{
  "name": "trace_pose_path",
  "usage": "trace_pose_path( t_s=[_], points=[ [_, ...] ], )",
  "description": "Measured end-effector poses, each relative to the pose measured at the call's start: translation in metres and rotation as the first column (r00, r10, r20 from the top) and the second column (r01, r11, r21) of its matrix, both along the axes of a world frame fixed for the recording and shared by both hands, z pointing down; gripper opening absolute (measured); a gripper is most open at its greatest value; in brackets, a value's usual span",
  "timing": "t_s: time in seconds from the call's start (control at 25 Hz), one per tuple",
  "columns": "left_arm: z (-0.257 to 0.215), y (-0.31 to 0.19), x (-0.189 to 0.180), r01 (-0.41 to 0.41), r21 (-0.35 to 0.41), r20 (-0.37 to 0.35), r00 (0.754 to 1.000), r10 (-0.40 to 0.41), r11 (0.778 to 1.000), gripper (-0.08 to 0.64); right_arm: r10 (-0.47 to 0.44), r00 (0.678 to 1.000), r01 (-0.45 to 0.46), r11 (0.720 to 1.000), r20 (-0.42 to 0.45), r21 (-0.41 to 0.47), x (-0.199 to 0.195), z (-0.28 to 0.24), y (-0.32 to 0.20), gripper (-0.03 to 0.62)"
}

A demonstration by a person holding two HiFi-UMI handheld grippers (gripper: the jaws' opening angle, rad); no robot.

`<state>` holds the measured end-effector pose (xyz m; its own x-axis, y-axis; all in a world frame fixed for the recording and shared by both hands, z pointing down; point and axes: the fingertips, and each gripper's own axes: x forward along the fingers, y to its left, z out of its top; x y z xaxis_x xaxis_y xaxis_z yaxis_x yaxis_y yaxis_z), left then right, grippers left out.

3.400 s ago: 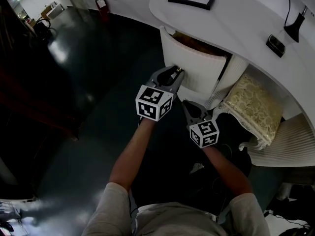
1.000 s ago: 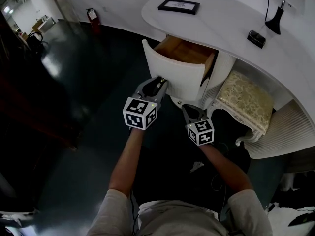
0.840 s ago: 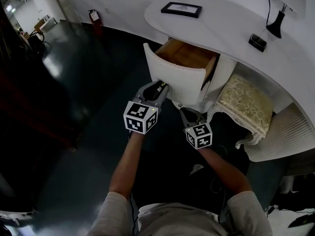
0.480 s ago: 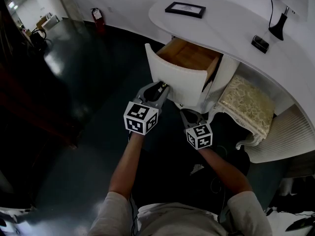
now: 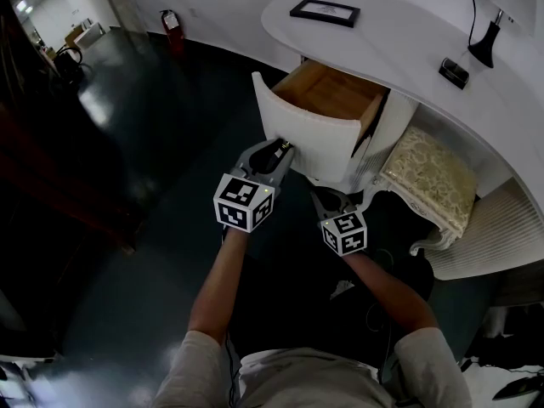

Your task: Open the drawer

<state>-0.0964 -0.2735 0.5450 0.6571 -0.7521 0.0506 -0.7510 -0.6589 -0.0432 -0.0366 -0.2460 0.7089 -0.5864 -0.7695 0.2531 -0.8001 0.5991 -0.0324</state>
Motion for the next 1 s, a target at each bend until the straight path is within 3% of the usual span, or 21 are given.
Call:
trace_pose_path(
  t_s=[1.0],
  points=[
    [0.002,0.027,-0.021,0.012,0.0,0.008,1.0,-0.012,1.0,0.106,-0.037,0.999,0.037,0.999,-0.013,-0.025,-0.017,0.013,0.003,0.015]
  ],
)
